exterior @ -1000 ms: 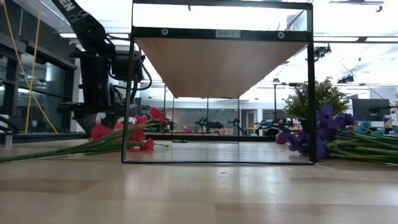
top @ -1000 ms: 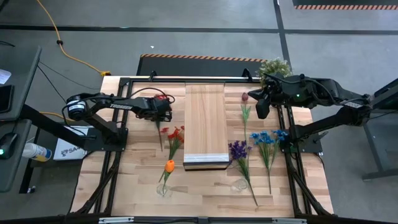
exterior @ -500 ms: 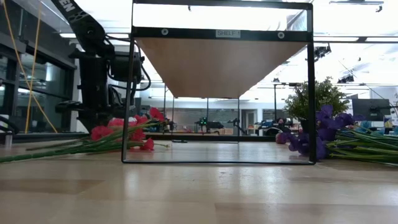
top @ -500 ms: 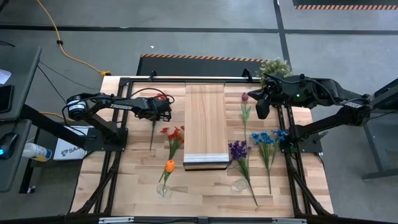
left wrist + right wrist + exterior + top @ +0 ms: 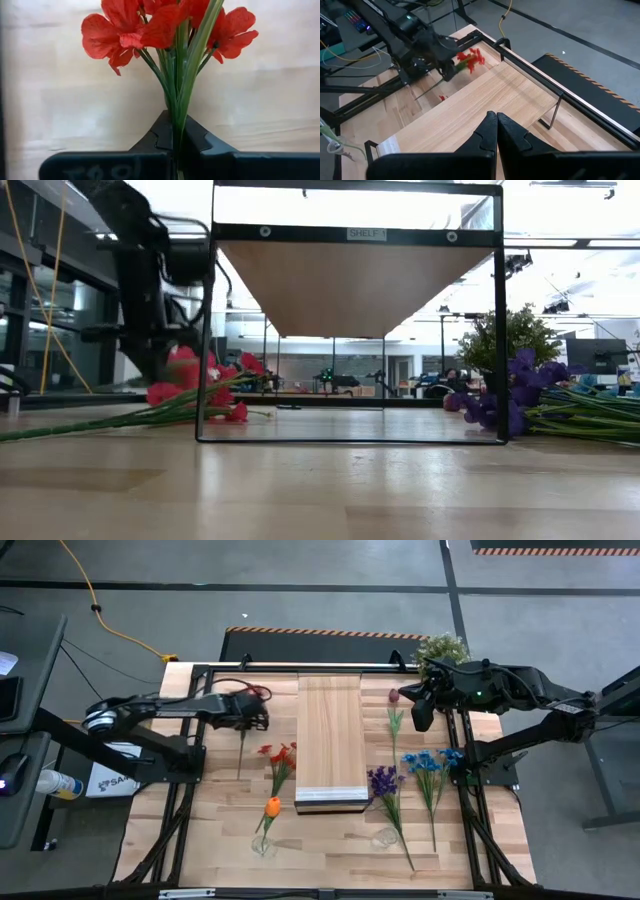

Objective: Pick and place flowers into a vace then onto a shelf
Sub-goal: Put the top red flowers into the left transparent vase

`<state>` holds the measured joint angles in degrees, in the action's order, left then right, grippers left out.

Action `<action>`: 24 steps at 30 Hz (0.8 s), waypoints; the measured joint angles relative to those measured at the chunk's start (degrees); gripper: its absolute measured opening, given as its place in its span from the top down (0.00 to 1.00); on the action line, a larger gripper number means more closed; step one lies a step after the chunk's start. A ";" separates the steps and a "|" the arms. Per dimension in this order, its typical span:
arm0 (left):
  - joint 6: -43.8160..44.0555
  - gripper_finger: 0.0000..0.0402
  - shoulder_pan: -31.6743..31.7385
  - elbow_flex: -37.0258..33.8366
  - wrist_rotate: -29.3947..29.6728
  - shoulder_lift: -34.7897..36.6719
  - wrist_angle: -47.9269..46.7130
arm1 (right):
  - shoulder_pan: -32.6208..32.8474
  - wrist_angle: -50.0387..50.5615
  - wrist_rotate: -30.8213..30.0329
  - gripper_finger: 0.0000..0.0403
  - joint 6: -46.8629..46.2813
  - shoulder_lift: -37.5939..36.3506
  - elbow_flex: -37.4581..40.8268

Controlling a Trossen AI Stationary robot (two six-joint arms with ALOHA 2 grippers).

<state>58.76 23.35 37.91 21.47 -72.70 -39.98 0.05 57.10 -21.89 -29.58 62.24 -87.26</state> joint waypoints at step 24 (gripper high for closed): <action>-9.46 0.90 -0.11 0.30 -7.68 41.57 15.21 | -0.01 -1.03 0.00 1.00 1.53 0.00 0.00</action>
<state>49.31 23.24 38.21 13.79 -31.13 -24.77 0.05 56.07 -21.89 -28.05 62.24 -87.26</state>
